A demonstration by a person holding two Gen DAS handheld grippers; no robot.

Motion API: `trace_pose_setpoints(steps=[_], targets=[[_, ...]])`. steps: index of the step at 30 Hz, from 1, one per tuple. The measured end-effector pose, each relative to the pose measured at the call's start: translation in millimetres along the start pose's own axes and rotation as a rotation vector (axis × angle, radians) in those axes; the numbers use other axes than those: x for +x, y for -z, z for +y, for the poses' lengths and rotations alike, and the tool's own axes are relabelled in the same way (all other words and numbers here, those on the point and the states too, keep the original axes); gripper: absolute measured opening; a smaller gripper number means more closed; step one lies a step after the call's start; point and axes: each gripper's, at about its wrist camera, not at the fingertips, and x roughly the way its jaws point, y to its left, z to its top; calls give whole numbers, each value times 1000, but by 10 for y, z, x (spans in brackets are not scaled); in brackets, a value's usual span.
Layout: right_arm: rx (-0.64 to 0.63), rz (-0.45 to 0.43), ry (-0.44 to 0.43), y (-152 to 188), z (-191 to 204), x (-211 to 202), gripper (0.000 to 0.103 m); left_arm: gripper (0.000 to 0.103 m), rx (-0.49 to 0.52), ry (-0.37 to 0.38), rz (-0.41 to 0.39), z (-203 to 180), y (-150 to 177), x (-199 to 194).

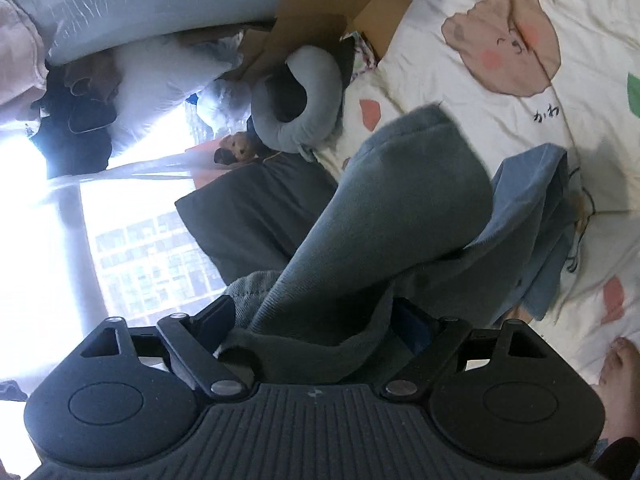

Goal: Fold clothes

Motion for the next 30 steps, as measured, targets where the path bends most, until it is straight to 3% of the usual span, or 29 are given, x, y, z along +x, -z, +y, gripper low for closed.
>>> trace_pose_setpoints(steps=[2, 6, 9, 10, 11, 16, 23, 30], targets=[[4, -5, 2, 1, -1, -6, 66, 4, 13, 9, 21, -19, 22, 32], [-3, -63, 59, -48, -6, -101, 12, 6, 37, 23, 80, -5, 87, 102], [-21, -118, 96, -143, -29, -234, 10, 22, 55, 34, 113, 84, 108, 96], [-29, -136, 109, -184, -35, -285, 10, 39, 61, 31, 124, 130, 108, 96], [-37, -154, 123, -225, -41, -335, 10, 48, 67, 28, 135, 175, 108, 96], [-54, -254, 169, -474, -61, -634, 9, 45, 38, -48, 165, 550, 58, 65], [-61, -405, 227, -890, -174, -1135, 9, 48, -61, -237, 112, 1261, -28, 5], [-34, -483, 263, -1185, -367, -1458, 9, 53, -194, -377, 57, 1962, -43, 1]])
